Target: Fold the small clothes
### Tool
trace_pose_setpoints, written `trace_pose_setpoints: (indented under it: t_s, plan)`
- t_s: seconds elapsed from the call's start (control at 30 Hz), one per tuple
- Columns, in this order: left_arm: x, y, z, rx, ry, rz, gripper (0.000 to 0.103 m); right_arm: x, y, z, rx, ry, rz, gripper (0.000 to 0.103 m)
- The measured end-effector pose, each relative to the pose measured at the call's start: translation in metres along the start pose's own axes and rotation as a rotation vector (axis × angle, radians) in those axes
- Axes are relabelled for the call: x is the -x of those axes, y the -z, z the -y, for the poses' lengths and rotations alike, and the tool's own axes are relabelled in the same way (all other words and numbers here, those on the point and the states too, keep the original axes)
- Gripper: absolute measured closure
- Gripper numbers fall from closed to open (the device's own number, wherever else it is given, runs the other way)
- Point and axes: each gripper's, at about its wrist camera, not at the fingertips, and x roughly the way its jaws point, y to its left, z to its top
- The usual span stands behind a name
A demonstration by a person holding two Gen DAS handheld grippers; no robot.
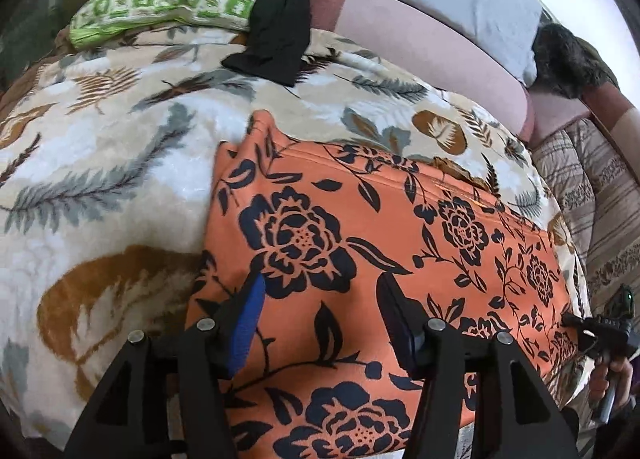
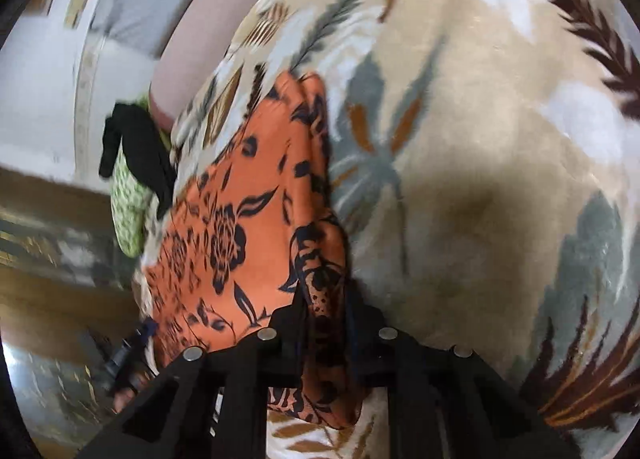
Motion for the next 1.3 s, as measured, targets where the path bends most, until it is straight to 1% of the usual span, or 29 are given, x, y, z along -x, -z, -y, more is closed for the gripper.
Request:
trace_pose_setpoints:
  t_s: [0.03, 0.07, 0.1, 0.13, 0.2, 0.27, 0.33, 0.37, 0.4, 0.43, 0.5, 0.57, 0.6, 0.67, 0.7, 0.73, 0.8, 0.83, 0.87, 0.9, 0.93, 0.97, 1.03, 1.1, 1.13, 1.2, 1.23, 1.27, 1.3]
  plan:
    - [0.002, 0.000, 0.001, -0.005, -0.003, 0.002, 0.044, 0.001, 0.002, 0.000, -0.011, -0.012, 0.008, 0.081]
    - [0.003, 0.000, 0.002, -0.011, -0.007, 0.002, 0.044, 0.002, 0.005, 0.000, -0.023, -0.009, 0.010, 0.081]
    - [0.005, 0.000, 0.003, -0.021, -0.019, 0.002, 0.044, 0.004, 0.007, 0.001, -0.035, -0.002, 0.004, 0.071]
    - [0.007, 0.000, 0.004, -0.027, -0.029, 0.003, 0.044, 0.007, 0.009, 0.000, -0.038, -0.005, 0.006, 0.052]
    - [0.010, 0.001, 0.007, -0.037, -0.041, 0.007, 0.043, 0.016, 0.014, -0.008, -0.025, -0.014, 0.036, 0.033]
    - [0.013, 0.002, 0.009, -0.048, -0.046, 0.016, 0.041, 0.019, 0.019, -0.021, 0.024, 0.034, 0.066, 0.033]
    - [0.014, 0.002, 0.011, -0.056, -0.047, 0.018, 0.040, 0.019, 0.023, -0.028, 0.082, 0.061, 0.047, 0.033]
    - [0.014, 0.002, 0.011, -0.056, -0.046, 0.017, 0.040, 0.014, 0.024, -0.032, 0.114, 0.073, 0.022, 0.034]
    - [0.013, 0.004, 0.011, -0.054, -0.047, 0.013, 0.040, 0.009, 0.026, -0.033, 0.144, 0.120, -0.005, 0.055]
    - [0.011, 0.005, 0.010, -0.052, -0.050, 0.005, 0.040, 0.006, 0.026, -0.028, 0.138, 0.180, -0.012, 0.079]
    - [0.008, 0.009, 0.008, -0.044, -0.066, -0.020, 0.040, 0.014, 0.022, -0.011, 0.037, 0.148, 0.021, 0.080]
    - [0.012, 0.011, 0.011, -0.047, -0.068, -0.009, 0.040, 0.029, 0.021, -0.007, -0.008, 0.108, 0.079, 0.076]
    - [0.015, 0.009, 0.019, -0.064, -0.065, 0.001, 0.040, 0.034, 0.020, -0.009, -0.004, 0.097, 0.088, 0.071]
    - [0.014, 0.004, 0.036, -0.101, -0.046, 0.007, 0.039, 0.044, 0.015, -0.015, 0.023, 0.103, 0.113, 0.039]
    - [0.011, -0.001, 0.051, -0.134, -0.020, 0.011, 0.038, 0.049, 0.010, -0.021, 0.041, 0.114, 0.147, 0.022]
    - [0.008, -0.004, 0.063, -0.163, -0.004, 0.013, 0.034, 0.049, 0.002, -0.027, 0.060, 0.114, 0.168, 0.022]
    - [-0.002, -0.010, 0.081, -0.220, 0.009, 0.031, 0.034, 0.043, -0.017, -0.036, 0.090, 0.091, 0.167, 0.022]
    - [-0.005, -0.013, 0.082, -0.224, 0.004, 0.037, 0.034, 0.035, -0.028, -0.041, 0.099, 0.075, 0.161, 0.022]
    - [-0.010, -0.019, 0.079, -0.204, -0.008, 0.035, 0.034, 0.025, -0.038, -0.045, 0.103, 0.056, 0.146, 0.022]
    - [-0.014, -0.028, 0.066, -0.143, -0.002, 0.016, 0.034, 0.009, -0.048, -0.047, 0.097, 0.046, 0.103, 0.022]
    - [-0.014, -0.038, 0.043, -0.053, 0.017, 0.009, 0.034, -0.001, -0.054, -0.045, 0.091, 0.063, 0.066, 0.022]
    - [-0.011, -0.046, 0.018, 0.028, 0.012, 0.021, 0.034, -0.012, -0.060, -0.044, 0.093, 0.093, 0.043, 0.022]
    - [-0.006, -0.059, -0.021, 0.129, -0.007, 0.047, 0.034, -0.029, -0.062, -0.039, 0.103, 0.125, 0.003, 0.022]
    - [-0.013, -0.080, -0.056, 0.164, 0.004, 0.021, 0.035, -0.027, -0.058, -0.033, 0.114, 0.109, 0.024, 0.022]
    - [-0.020, -0.089, -0.066, 0.158, 0.010, -0.004, 0.035, -0.027, -0.056, -0.032, 0.119, 0.101, 0.032, 0.022]
    - [-0.034, -0.100, -0.071, 0.150, 0.043, -0.046, 0.035, -0.027, -0.055, -0.031, 0.121, 0.090, 0.039, 0.022]
    - [-0.041, -0.104, -0.069, 0.133, 0.058, -0.065, 0.040, -0.026, -0.055, -0.029, 0.118, 0.089, 0.039, 0.022]
    - [-0.048, -0.106, -0.065, 0.105, 0.066, -0.084, 0.064, -0.027, -0.055, -0.030, 0.118, 0.091, 0.037, 0.022]
    - [-0.059, -0.106, -0.060, 0.071, 0.046, -0.120, 0.086, -0.027, -0.056, -0.031, 0.124, 0.097, 0.033, 0.022]
